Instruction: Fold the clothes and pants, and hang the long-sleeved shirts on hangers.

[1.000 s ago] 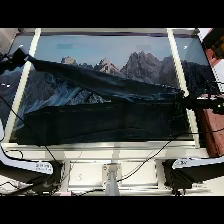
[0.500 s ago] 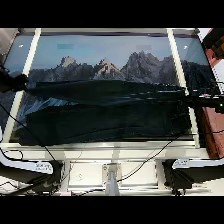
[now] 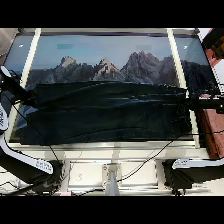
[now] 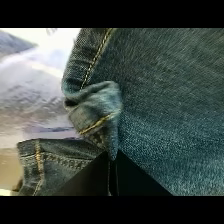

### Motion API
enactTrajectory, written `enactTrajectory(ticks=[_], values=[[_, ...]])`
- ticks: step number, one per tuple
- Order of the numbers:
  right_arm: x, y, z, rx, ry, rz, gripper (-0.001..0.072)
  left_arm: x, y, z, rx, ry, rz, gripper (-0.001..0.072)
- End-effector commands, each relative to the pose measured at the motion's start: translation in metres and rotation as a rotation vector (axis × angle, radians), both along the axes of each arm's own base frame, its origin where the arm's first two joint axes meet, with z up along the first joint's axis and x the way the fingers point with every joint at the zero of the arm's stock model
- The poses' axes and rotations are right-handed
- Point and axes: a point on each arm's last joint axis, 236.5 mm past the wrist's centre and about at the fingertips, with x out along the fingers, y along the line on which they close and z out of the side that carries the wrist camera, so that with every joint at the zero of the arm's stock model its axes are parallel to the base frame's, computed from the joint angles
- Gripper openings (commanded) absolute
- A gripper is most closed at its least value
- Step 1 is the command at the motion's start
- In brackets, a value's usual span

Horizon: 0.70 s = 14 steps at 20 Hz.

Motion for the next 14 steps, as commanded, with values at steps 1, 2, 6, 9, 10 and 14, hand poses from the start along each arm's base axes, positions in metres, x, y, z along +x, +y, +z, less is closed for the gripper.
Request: enactTrajectory(ticks=[1, 2, 6, 9, 10, 14], values=[[-0.001, 0.0, -0.001, -0.003, 0.004, 0.005, 0.0051, -0.007, 0.003, -0.022, -0.001, 0.063, -0.005, 0.0027], [-0.001, 0.0, -0.001, -0.004, 0.004, 0.005, 0.0051, -0.001, 0.009, -0.025, 0.031, 0.04, 0.017, 0.0027], [0.001, -0.003, -0.002, -0.014, 0.001, -0.007, 0.0051, 0.023, 0.03, -0.03, 0.128, -0.065, 0.09, 0.0027], [0.01, -0.012, -0.006, -0.032, 0.016, -0.085, 0.0051, 0.032, 0.052, -0.028, 0.224, -0.106, 0.114, 0.0027], [0.013, -0.013, -0.006, -0.038, 0.016, -0.096, 0.0051, 0.035, 0.058, -0.028, 0.248, -0.122, 0.12, 0.0027], [0.036, 0.01, -0.011, -0.101, -0.017, -0.053, 0.005, 0.055, 0.064, -0.027, 0.275, -0.204, 0.11, 0.0027]])
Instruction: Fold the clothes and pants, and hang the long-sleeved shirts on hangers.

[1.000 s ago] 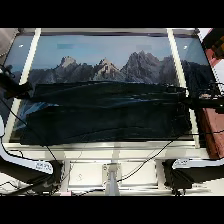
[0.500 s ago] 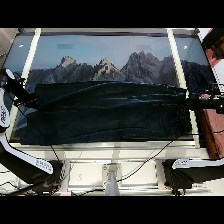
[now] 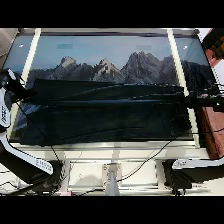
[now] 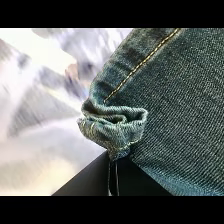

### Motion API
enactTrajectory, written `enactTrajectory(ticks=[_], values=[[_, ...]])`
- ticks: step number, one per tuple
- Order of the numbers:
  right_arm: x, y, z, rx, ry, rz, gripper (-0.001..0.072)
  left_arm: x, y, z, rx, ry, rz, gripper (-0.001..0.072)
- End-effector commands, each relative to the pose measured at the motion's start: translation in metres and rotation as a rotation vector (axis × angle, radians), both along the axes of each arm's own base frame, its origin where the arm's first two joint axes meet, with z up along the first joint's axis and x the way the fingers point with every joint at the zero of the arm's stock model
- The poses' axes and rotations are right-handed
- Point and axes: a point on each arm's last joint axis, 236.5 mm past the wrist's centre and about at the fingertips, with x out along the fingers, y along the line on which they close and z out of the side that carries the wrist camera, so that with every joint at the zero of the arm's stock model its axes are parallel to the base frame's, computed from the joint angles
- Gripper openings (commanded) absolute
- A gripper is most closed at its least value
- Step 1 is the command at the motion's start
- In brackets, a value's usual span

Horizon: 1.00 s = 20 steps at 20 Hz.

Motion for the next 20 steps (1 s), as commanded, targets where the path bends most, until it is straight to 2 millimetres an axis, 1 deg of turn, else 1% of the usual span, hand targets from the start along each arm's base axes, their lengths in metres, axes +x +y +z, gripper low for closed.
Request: enactTrajectory(ticks=[1, 3, 4, 5, 9, 13, 19, 20], values=[[0.025, 0.011, -0.007, -0.088, -0.036, 0.003, 0.005, 0.015, 0.009, 0.001, 0.045, -0.058, -0.003, 0.0027], [0.04, 0.009, -0.011, -0.144, -0.045, -0.04, 0.005, 0.008, 0.011, 0.001, 0.055, -0.028, 0.0, 0.0027], [0.044, 0.006, -0.012, -0.158, -0.044, -0.066, 0.005, 0.004, 0.015, 0.002, 0.071, -0.016, 0.016, 0.0027], [0.045, 0.003, -0.014, -0.168, -0.038, -0.083, 0.005, 0.0, 0.018, 0.003, 0.086, -0.001, 0.018, 0.0027], [0.033, -0.007, -0.024, -0.204, 0.029, -0.097, 0.005, -0.001, 0.018, 0.003, 0.087, 0.004, 0.018, 0.0028], [0.035, -0.008, -0.023, -0.206, 0.022, -0.105, 0.0051, 0.003, 0.007, 0.002, 0.071, 0.001, 0.005, 0.0039], [0.045, -0.02, -0.022, -0.245, -0.011, -0.143, 0.0051, 0.004, -0.004, 0.001, 0.038, 0.005, 0.007, 0.004], [0.046, -0.019, -0.021, -0.24, -0.015, -0.149, 0.0053, 0.006, -0.008, 0.0, 0.024, 0.002, -0.005, 0.012]])
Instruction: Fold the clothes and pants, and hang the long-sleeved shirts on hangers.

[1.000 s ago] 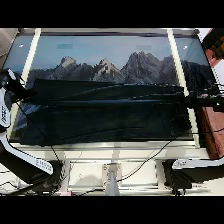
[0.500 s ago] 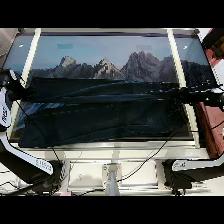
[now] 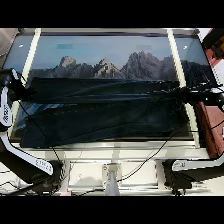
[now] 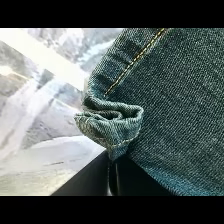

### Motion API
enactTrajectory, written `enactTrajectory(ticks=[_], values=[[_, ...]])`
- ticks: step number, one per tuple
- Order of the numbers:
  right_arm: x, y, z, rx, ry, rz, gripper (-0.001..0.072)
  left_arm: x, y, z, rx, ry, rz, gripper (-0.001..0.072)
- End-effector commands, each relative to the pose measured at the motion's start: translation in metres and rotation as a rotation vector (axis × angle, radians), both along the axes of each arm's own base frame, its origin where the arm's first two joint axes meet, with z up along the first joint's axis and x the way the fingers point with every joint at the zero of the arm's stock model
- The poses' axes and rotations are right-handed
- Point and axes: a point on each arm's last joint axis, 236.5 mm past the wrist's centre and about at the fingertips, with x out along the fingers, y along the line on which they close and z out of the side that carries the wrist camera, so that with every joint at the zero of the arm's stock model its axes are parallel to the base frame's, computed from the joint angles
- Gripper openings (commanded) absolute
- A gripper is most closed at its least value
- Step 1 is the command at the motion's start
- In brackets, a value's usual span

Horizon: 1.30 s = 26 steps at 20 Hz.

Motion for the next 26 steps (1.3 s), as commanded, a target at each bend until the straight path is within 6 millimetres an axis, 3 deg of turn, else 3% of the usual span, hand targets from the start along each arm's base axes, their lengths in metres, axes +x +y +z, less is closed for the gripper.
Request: enactTrajectory(ticks=[1, 2, 4, 5, 7, 10, 12, 14, 16, 17, 19, 20, 21, 24, 26], values=[[0.006, -0.003, 0.002, -0.005, -0.02, -0.022, 0.0074, 0.004, -0.013, -0.002, -0.046, -0.012, -0.006, 0.0281], [0.006, -0.002, 0.003, 0.0, -0.023, -0.025, 0.0145, 0.005, -0.017, -0.002, -0.056, -0.015, -0.006, 0.0385], [0.006, -0.001, 0.003, 0.009, -0.022, -0.024, 0.0573, -0.001, -0.022, -0.002, -0.073, 0.01, -0.001, 0.0534], [0.005, 0.001, 0.004, 0.015, -0.018, -0.017, 0.0621, -0.004, -0.023, -0.002, -0.078, 0.026, 0.001, 0.0553], [0.007, 0.002, 0.013, 0.022, -0.019, 0.006, 0.0619, -0.013, -0.025, 0.004, -0.087, 0.067, -0.057, 0.0553], [0.012, 0.0, 0.043, 0.02, -0.028, 0.078, 0.0595, -0.023, -0.008, 0.029, -0.01, 0.094, -0.095, 0.0552], [0.008, -0.009, 0.069, -0.01, -0.015, 0.146, 0.0427, -0.02, 0.01, 0.061, 0.082, 0.047, -0.107, 0.0552], [0.001, -0.023, 0.099, -0.051, -0.005, 0.186, 0.037, -0.023, 0.03, 0.099, 0.183, 0.002, -0.108, 0.0552], [-0.013, -0.037, 0.128, -0.096, -0.001, 0.197, 0.0166, -0.03, 0.045, 0.137, 0.243, -0.061, -0.082, 0.0545], [-0.023, -0.043, 0.145, -0.114, -0.009, 0.192, 0.0055, -0.028, 0.049, 0.154, 0.25, -0.13, -0.066, 0.0506], [-0.042, -0.054, 0.185, -0.18, -0.075, 0.145, 0.0051, -0.014, 0.05, 0.194, 0.233, -0.334, -0.032, 0.0461], [-0.052, -0.06, 0.207, -0.233, -0.122, 0.112, 0.0051, -0.009, 0.047, 0.215, 0.209, -0.438, -0.008, 0.0212], [-0.063, -0.064, 0.227, -0.278, -0.162, 0.077, 0.0051, -0.007, 0.042, 0.232, 0.176, -0.521, 0.015, 0.0043], [-0.102, -0.064, 0.266, -0.386, -0.249, -0.025, 0.0051, -0.011, 0.023, 0.272, 0.114, -0.674, -0.025, 0.0029], [-0.129, -0.054, 0.266, -0.417, -0.264, -0.077, 0.0051, -0.033, 0.015, 0.27, 0.106, -0.668, -0.015, 0.0029]])
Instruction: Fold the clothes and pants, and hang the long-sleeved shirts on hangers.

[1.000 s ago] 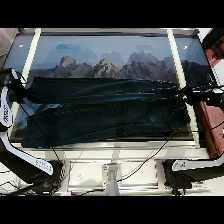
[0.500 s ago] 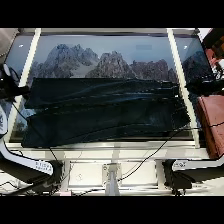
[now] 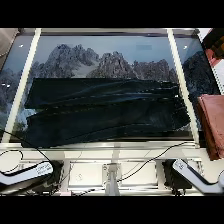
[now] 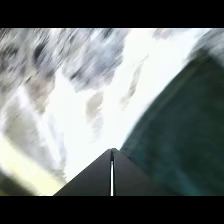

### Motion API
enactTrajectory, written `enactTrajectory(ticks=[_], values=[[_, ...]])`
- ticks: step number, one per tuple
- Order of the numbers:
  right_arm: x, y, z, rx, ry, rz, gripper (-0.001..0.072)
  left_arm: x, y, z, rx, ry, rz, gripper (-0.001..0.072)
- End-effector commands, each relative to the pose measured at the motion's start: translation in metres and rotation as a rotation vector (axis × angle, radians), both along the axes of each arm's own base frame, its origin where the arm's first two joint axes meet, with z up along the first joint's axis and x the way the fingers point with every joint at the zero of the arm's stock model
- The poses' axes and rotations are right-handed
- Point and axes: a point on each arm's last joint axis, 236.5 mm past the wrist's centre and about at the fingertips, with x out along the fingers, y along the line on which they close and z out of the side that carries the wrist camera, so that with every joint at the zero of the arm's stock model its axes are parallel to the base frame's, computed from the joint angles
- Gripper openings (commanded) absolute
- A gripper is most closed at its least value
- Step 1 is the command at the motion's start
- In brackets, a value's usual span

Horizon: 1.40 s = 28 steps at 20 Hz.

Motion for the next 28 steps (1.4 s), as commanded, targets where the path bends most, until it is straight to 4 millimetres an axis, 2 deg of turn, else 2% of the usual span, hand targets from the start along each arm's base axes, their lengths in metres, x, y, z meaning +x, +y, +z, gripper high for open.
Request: enactTrajectory(ticks=[1, 3, 6, 8, 10, 11, 12, 13, 15, 16, 17, 22, 26, 28], values=[[-0.045, 0.013, 0.008, -0.069, -0.045, -0.084, 0.0051, -0.026, -0.019, 0.013, -0.04, -0.082, -0.015, 0.0028], [-0.068, 0.025, -0.02, -0.064, 0.014, -0.102, 0.0051, -0.066, -0.027, -0.025, -0.068, -0.006, -0.001, 0.0028], [-0.097, 0.044, -0.077, 0.0, 0.117, -0.129, 0.0051, -0.118, -0.036, -0.08, -0.161, 0.042, 0.082, 0.0027], [-0.107, 0.066, -0.121, 0.102, 0.178, -0.12, 0.005, -0.131, -0.047, -0.102, -0.209, 0.024, 0.106, 0.0028], [-0.116, 0.093, -0.161, 0.228, 0.227, -0.114, 0.0064, -0.135, -0.057, -0.117, -0.231, 0.027, 0.091, 0.0028], [-0.118, 0.104, -0.176, 0.283, 0.236, -0.118, 0.0218, -0.136, -0.063, -0.122, -0.248, 0.033, 0.077, 0.0028], [-0.119, 0.112, -0.187, 0.331, 0.239, -0.142, 0.048, -0.136, -0.065, -0.126, -0.257, 0.035, 0.079, 0.0028], [-0.12, 0.112, -0.198, 0.35, 0.243, -0.182, 0.0506, -0.136, -0.065, -0.127, -0.257, 0.036, 0.078, 0.0028], [-0.125, 0.108, -0.215, 0.349, 0.258, -0.238, 0.0489, -0.136, -0.065, -0.127, -0.25, 0.039, 0.067, 0.0028], [-0.125, 0.104, -0.217, 0.341, 0.257, -0.26, 0.0388, -0.136, -0.065, -0.127, -0.238, 0.046, 0.043, 0.0028], [-0.124, 0.1, -0.218, 0.331, 0.252, -0.274, 0.0377, -0.136, -0.065, -0.127, -0.232, 0.049, 0.032, 0.0029], [-0.112, 0.065, -0.221, 0.346, 0.188, -0.513, 0.04, -0.135, -0.064, -0.127, -0.225, 0.045, 0.029, 0.0028], [-0.108, 0.063, -0.244, 0.481, 0.228, -0.58, 0.04, -0.135, -0.064, -0.127, -0.216, 0.053, 0.009, 0.0028], [-0.096, 0.066, -0.251, 0.57, 0.197, -0.551, 0.04, -0.135, -0.064, -0.127, -0.216, 0.053, 0.009, 0.0028]])
